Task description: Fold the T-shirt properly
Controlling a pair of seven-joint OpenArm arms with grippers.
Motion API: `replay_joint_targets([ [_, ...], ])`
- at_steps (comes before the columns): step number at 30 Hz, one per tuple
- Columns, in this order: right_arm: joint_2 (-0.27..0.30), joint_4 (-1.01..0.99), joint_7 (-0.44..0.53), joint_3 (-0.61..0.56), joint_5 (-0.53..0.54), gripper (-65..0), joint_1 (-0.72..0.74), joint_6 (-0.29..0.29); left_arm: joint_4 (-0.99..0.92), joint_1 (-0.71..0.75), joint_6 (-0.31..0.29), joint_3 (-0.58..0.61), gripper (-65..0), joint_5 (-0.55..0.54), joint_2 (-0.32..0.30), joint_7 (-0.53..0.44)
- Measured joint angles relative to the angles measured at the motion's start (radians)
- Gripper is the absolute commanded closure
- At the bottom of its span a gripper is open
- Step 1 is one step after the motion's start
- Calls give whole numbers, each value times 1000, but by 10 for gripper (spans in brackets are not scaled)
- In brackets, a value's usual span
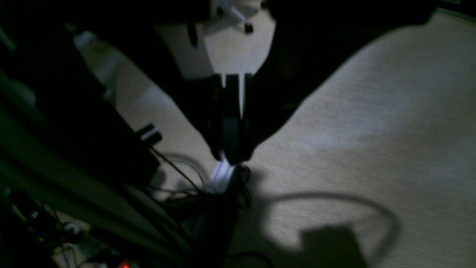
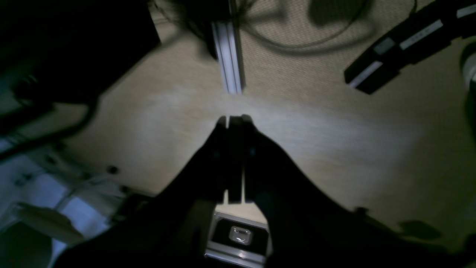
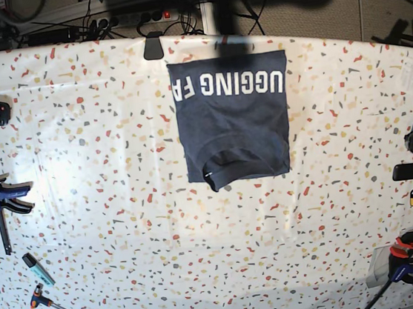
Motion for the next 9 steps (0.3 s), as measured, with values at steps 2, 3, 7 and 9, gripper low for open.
replay_joint_targets([
  [2, 0, -12, 10, -49, 0, 0, 11, -35, -8, -6, 2, 0, 0, 9, 10, 4],
  [3, 0, -18, 13, -64, 0, 0, 15, -39, -18, -13, 2, 0, 0, 13, 11, 4],
  [7, 1, -22, 13, -76, 29, 0, 28, -43, -61, -27, 2, 0, 0, 13, 8, -7],
  [9, 4, -21, 19, -75, 35, 0, 31, -43, -70, -27, 2, 0, 0, 14, 8, -5],
])
